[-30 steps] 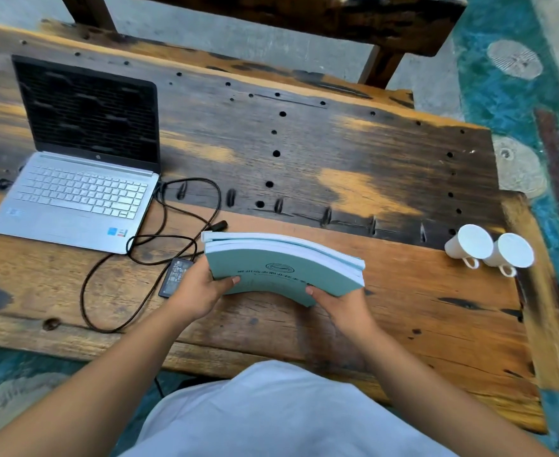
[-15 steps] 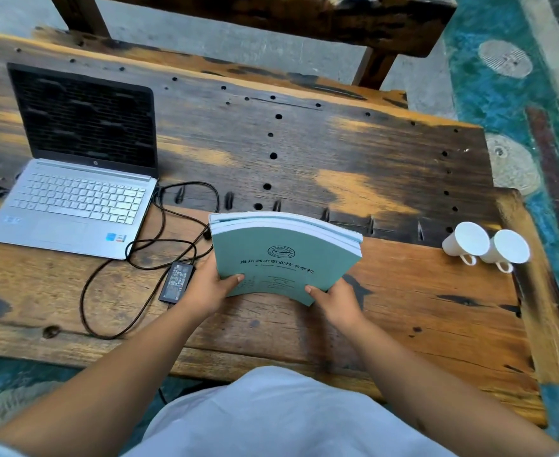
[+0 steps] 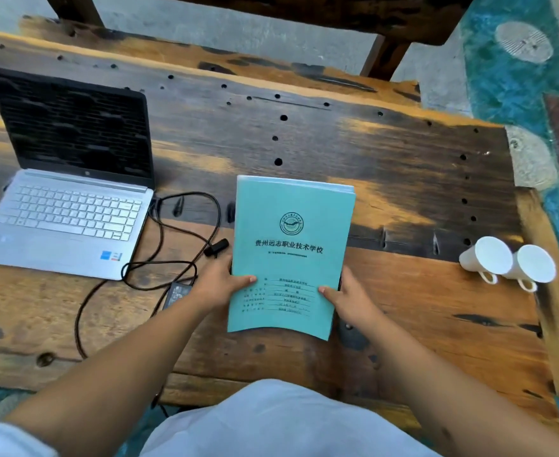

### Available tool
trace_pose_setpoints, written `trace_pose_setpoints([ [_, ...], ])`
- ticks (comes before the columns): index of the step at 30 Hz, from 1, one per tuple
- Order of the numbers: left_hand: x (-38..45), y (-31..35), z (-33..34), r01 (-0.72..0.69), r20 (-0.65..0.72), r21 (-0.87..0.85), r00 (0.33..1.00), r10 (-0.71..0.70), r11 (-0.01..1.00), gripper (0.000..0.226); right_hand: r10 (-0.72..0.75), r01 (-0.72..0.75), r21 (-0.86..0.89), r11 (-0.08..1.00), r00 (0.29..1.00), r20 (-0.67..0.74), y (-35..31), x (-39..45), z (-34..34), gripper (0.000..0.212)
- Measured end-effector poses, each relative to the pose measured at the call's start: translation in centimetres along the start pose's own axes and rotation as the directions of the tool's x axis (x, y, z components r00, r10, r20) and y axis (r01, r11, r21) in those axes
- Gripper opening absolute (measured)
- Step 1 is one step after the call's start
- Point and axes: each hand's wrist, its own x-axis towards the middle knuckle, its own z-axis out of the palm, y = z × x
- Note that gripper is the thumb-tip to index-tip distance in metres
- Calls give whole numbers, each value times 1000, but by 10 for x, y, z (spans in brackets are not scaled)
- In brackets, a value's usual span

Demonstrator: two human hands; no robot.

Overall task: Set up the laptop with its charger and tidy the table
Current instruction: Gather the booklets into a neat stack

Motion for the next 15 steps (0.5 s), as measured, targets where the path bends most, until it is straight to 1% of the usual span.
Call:
trace_pose_setpoints([
  [3, 27, 7, -3, 83, 62, -50, 995, -80, 995, 33, 65, -67, 61, 996, 997, 30, -8, 24, -4, 32],
  [5, 38, 11, -5, 127, 91, -60, 988, -121, 990, 25, 85, -88, 63, 994, 995, 57, -14, 33, -4, 30],
  [7, 54, 13, -8, 156, 104, -42, 983, -151, 987, 26, 115, -119, 72, 990, 991, 67, -18, 46, -2, 31],
  [10, 75, 14, -12, 158, 87, 1, 984, -157, 987, 24, 140, -144, 75, 987, 989, 55, -20, 66, 5, 33],
  [13, 90, 11, -14, 220, 56, 76, 973, -224, 973, 34, 193, -195, 86, 977, 981, 31, -20, 84, 16, 31],
  [15, 96, 8, -14, 262, 30, 98, 963, -267, 960, 38, 243, -243, 63, 968, 970, 11, -17, 92, 21, 31],
])
